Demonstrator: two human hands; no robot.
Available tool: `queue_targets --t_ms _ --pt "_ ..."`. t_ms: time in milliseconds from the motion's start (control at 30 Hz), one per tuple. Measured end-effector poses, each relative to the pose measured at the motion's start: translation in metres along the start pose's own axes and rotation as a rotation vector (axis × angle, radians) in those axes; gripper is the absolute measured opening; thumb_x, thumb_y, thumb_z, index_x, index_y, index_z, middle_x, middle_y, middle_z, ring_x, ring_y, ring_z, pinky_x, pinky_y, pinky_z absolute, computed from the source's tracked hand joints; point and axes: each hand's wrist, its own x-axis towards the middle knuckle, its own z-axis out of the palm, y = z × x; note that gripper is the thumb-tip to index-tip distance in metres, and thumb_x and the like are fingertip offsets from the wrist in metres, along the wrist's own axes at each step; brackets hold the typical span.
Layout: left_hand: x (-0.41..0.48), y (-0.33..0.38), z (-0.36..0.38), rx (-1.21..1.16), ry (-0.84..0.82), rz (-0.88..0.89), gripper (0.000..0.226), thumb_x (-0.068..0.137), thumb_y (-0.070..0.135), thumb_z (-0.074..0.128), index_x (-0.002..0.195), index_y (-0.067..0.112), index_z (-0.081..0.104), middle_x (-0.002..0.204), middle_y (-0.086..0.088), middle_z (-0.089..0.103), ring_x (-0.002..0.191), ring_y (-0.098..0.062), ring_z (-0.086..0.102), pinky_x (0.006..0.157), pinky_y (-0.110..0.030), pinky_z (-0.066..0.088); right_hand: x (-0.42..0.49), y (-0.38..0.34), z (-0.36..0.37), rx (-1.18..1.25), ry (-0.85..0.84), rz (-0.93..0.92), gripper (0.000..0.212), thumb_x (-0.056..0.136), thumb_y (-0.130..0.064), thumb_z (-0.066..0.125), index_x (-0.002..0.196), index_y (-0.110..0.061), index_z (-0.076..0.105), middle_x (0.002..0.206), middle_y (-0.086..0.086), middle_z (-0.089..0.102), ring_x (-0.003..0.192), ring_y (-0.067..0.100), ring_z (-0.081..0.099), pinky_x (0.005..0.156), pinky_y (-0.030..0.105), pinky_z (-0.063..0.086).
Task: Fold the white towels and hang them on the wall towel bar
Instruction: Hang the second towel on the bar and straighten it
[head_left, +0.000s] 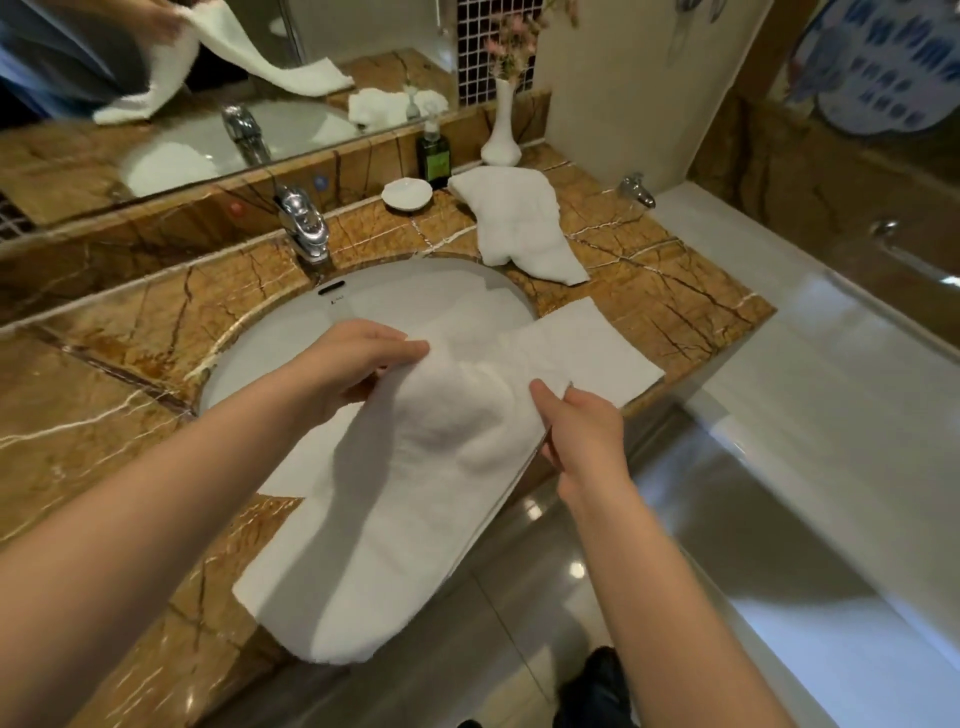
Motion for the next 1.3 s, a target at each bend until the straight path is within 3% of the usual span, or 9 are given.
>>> queue_targets --t_ms 67,167,333,533,733,900,1033,1133,1300 --pt "-0.010 0.013 -0.005 -0.060 0.027 0.030 0.017 0.080 0.026 0.072 0.075 0.010 0.069 0.068 -0.004 0.061 0.064 -0.018 0.052 0.058 -0.025 0.043 -0.004 -0.020 0.000 -0.056 -0.009 -0.049 0.028 0.088 -0.016 0.067 0.087 0.012 0.065 0.092 0.023 0.068 0.084 0.029 0.064 0.074 0.036 0.054" --pt "-0.029 0.032 -0.012 -0.166 0.044 0.055 0.015 0.082 0.024 0.070 0.082 0.010 0.066 0.064 -0.003 0.048 0.059 -0.016 0.042 0.059 -0.026 0.037 -0.015 -0.053 0.003 -0.133 -0.049 -0.091 0.039 0.092 -0.019 0.062 0.109 0.016 0.056 0.111 0.032 0.060 0.098 0.038 0.064 0.085 0.047 0.054" --pt "-0.060 0.061 -0.021 -0.334 0.114 0.089 0.014 0.082 0.017 0.068 0.070 0.013 0.062 0.057 0.001 0.043 0.053 -0.013 0.039 0.058 -0.023 0.042 -0.025 -0.107 0.003 -0.214 -0.184 -0.132 0.013 0.097 -0.019 0.053 0.094 -0.015 0.065 0.085 0.001 0.066 0.071 0.014 0.058 0.053 0.026 0.047" --pt "-0.088 0.088 -0.027 -0.404 0.180 0.184 0.009 0.080 0.013 0.069 0.084 0.005 0.070 0.078 -0.007 0.061 0.072 -0.017 0.057 0.067 -0.024 0.057 -0.034 -0.154 0.008 -0.320 -0.197 -0.253 0.033 0.096 -0.018 0.054 0.104 0.014 0.060 0.095 0.032 0.061 0.077 0.022 0.049 0.069 0.035 0.040" --pt "-0.117 0.113 -0.029 -0.458 0.324 0.285 0.009 0.081 0.015 0.069 0.073 0.013 0.071 0.069 0.001 0.067 0.069 -0.010 0.064 0.062 -0.022 0.052 -0.038 -0.184 0.021 -0.383 -0.253 -0.438 0.037 0.096 -0.021 0.051 0.102 0.014 0.058 0.080 0.010 0.053 0.073 0.020 0.043 0.067 0.033 0.033" --pt "-0.145 0.136 -0.037 -0.456 0.449 0.330 0.014 0.083 0.018 0.068 0.087 0.005 0.071 0.079 -0.005 0.069 0.077 -0.015 0.065 0.066 -0.026 0.057 -0.042 -0.215 0.038 -0.458 -0.321 -0.592 0.038 0.095 -0.025 0.051 0.093 0.013 0.056 0.077 0.010 0.048 0.071 0.020 0.041 0.066 0.033 0.031" --pt "-0.171 0.160 -0.045 -0.443 0.529 0.379 0.015 0.081 0.020 0.068 0.071 0.012 0.075 0.073 -0.003 0.069 0.072 -0.013 0.067 0.063 -0.024 0.055 -0.046 -0.248 0.056 -0.559 -0.410 -0.734 0.029 0.096 -0.026 0.049 0.074 -0.009 0.057 0.073 0.002 0.052 0.069 0.018 0.046 0.065 0.033 0.035" --pt "-0.188 0.177 -0.049 -0.444 0.600 0.413 0.016 0.077 0.023 0.068 0.064 0.017 0.076 0.066 0.001 0.068 0.062 -0.008 0.066 0.053 -0.017 0.051 -0.050 -0.272 0.074 -0.628 -0.490 -0.872 0.034 0.096 -0.028 0.047 0.086 0.002 0.059 0.081 0.011 0.057 0.075 0.028 0.050 0.069 0.040 0.041" --pt "-0.212 0.200 -0.058 -0.490 0.769 0.455 0.014 0.076 0.020 0.067 0.066 0.013 0.074 0.065 0.001 0.068 0.058 -0.007 0.064 0.050 -0.016 0.050 -0.064 -0.307 0.102 -0.587 -0.744 -0.744 0.031 0.099 -0.032 0.045 0.096 -0.009 0.066 0.091 0.008 0.063 0.086 0.022 0.057 0.070 0.034 0.045"
